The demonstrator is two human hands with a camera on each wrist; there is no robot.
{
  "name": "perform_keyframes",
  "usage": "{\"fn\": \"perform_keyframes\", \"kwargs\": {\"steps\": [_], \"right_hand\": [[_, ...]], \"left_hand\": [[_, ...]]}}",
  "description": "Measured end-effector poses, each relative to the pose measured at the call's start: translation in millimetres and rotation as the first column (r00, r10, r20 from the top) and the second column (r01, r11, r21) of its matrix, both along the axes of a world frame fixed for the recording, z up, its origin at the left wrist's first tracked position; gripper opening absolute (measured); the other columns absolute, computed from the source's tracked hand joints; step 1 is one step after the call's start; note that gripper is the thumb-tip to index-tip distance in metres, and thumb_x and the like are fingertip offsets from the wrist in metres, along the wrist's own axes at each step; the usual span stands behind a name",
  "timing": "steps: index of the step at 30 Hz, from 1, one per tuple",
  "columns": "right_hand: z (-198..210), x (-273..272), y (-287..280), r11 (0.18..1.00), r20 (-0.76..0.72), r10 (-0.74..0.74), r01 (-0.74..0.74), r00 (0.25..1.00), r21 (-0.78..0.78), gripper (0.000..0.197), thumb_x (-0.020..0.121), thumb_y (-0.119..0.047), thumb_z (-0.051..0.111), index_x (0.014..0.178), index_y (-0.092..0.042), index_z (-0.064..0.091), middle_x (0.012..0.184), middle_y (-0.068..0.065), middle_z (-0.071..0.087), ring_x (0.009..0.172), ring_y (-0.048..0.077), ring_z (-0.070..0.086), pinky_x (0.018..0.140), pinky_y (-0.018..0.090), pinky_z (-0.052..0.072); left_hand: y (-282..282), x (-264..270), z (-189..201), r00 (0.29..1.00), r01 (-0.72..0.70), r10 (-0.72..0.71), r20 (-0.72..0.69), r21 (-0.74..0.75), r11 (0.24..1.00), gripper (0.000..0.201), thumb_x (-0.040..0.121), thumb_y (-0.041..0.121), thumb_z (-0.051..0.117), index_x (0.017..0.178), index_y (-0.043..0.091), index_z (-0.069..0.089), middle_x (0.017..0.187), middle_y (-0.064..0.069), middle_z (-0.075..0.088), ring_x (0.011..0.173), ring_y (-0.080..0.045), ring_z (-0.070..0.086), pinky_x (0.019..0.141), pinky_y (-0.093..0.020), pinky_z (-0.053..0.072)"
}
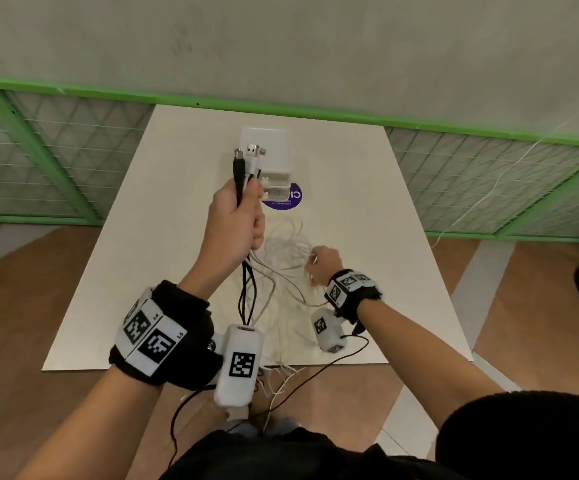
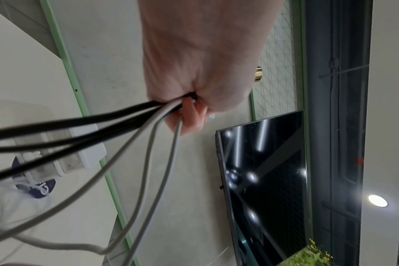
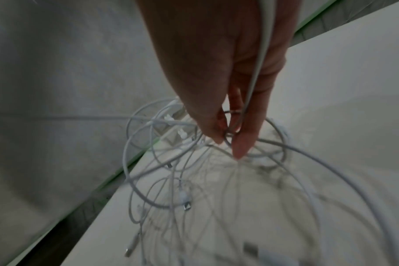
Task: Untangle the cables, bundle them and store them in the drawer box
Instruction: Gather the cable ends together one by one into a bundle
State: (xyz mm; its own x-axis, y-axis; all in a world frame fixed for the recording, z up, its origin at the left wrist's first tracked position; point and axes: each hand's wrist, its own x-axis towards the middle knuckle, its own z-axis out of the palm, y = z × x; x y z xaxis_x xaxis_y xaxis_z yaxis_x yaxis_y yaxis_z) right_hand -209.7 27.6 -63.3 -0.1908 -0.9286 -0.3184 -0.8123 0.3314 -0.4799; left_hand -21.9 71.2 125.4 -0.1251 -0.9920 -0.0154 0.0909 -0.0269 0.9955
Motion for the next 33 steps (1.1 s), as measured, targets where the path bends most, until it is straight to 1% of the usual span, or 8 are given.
{"fn": "perform_keyframes", "kwargs": {"steps": [3, 6, 11, 16, 20, 25, 30, 33], "right_hand": [[8.6, 1.1, -13.1, 0.995, 0.097, -0.025, 0.033, 0.995, -0.089, 0.019, 0.085, -0.007, 0.056, 0.101, 0.002, 0.057, 0.106, 0.026, 0.061, 0.099, 0.039, 0.060, 0.085, 0.043, 0.049], [25.7, -0.5, -9.1, 0.976, 0.035, 0.190, -0.193, 0.981, 0.100, 0.055, 0.082, -0.006, 0.063, 0.132, -0.006, 0.041, 0.127, 0.023, 0.049, 0.118, 0.035, 0.048, 0.094, 0.035, 0.039], [67.5, -13.0, 18.2, 0.968, -0.137, 0.232, -0.242, 0.963, -0.061, 0.065, 0.079, 0.001, 0.047, 0.139, -0.022, 0.034, 0.118, 0.016, 0.057, 0.106, 0.034, 0.056, 0.084, 0.035, 0.043], [56.3, 14.0, 67.9, 0.820, 0.304, 0.565, -0.562, 0.767, -0.109, 0.047, 0.072, -0.003, 0.052, 0.119, -0.009, 0.057, 0.129, 0.007, 0.055, 0.120, 0.015, 0.048, 0.103, 0.027, 0.036], [30.7, 22.3, 84.8, 0.926, 0.370, 0.373, -0.318, 0.851, -0.202, 0.009, 0.087, -0.008, 0.061, 0.094, -0.006, 0.067, 0.110, 0.008, 0.067, 0.088, 0.010, 0.057, 0.074, 0.010, 0.041], [30.1, 14.1, 80.0, 0.971, 0.474, 0.209, -0.125, 0.855, -0.203, 0.014, 0.093, -0.007, 0.051, 0.086, -0.004, 0.062, 0.091, 0.007, 0.065, 0.060, -0.004, 0.057, 0.060, 0.010, 0.044], [83.5, 20.4, 74.3, 0.923, 0.570, 0.238, 0.000, 0.787, -0.386, 0.016, 0.095, -0.007, 0.047, 0.088, -0.006, 0.062, 0.060, 0.009, 0.060, 0.045, 0.005, 0.051, 0.049, 0.016, 0.042], [114.5, 23.4, 74.3, 0.879, 0.534, 0.308, -0.021, 0.788, -0.477, 0.016, 0.093, -0.011, 0.053, 0.087, -0.010, 0.068, 0.055, 0.011, 0.055, 0.044, 0.004, 0.045, 0.050, 0.014, 0.038]], "left_hand": [[-6.9, 4.5, -0.9, 1.000, -0.023, 0.023, -0.016, 0.009, 1.000, 0.030, 0.102, 0.020, 0.032, 0.073, 0.015, 0.038, 0.042, 0.014, 0.028, 0.033, -0.002, 0.021, 0.036, -0.011, 0.019], [-8.2, 2.7, -1.1, 1.000, -0.013, 0.013, -0.006, 0.009, 1.000, 0.030, 0.102, 0.020, 0.032, 0.073, 0.015, 0.037, 0.042, 0.014, 0.028, 0.033, -0.003, 0.021, 0.036, -0.012, 0.019], [-6.9, -6.8, 0.0, 1.000, 0.019, -0.019, -0.007, -0.027, 0.999, 0.029, 0.102, 0.021, 0.032, 0.074, 0.014, 0.038, 0.041, 0.014, 0.029, 0.033, -0.002, 0.023, 0.035, -0.014, 0.021], [-12.0, -10.7, 8.2, 0.999, -0.013, 0.008, -0.053, -0.084, 0.996, 0.030, 0.102, 0.021, 0.032, 0.074, 0.015, 0.038, 0.045, 0.012, 0.031, 0.035, -0.004, 0.023, 0.035, -0.015, 0.022], [-16.4, -4.4, 29.3, 0.993, -0.086, 0.068, -0.097, -0.189, 0.978, 0.030, 0.103, 0.021, 0.031, 0.074, 0.016, 0.038, 0.042, 0.013, 0.033, 0.033, -0.002, 0.027, 0.034, -0.014, 0.024], [-12.0, 0.0, 44.1, 0.982, -0.136, 0.098, -0.159, -0.246, 0.960, 0.028, 0.102, 0.023, 0.032, 0.076, 0.015, 0.037, 0.042, 0.014, 0.031, 0.033, -0.002, 0.027, 0.035, -0.013, 0.023], [-12.4, -5.6, 19.4, 0.999, 0.022, -0.014, 0.048, -0.162, 0.987, 0.031, 0.102, 0.019, 0.032, 0.072, 0.017, 0.036, 0.045, 0.013, 0.035, 0.037, -0.005, 0.030, 0.038, -0.018, 0.027], [-15.1, -9.0, -6.9, 0.953, 0.087, -0.027, 0.303, -0.186, 0.979, 0.026, 0.101, 0.020, 0.034, 0.079, 0.017, 0.048, 0.069, 0.003, 0.055, 0.059, -0.011, 0.054, 0.061, -0.025, 0.048]]}}
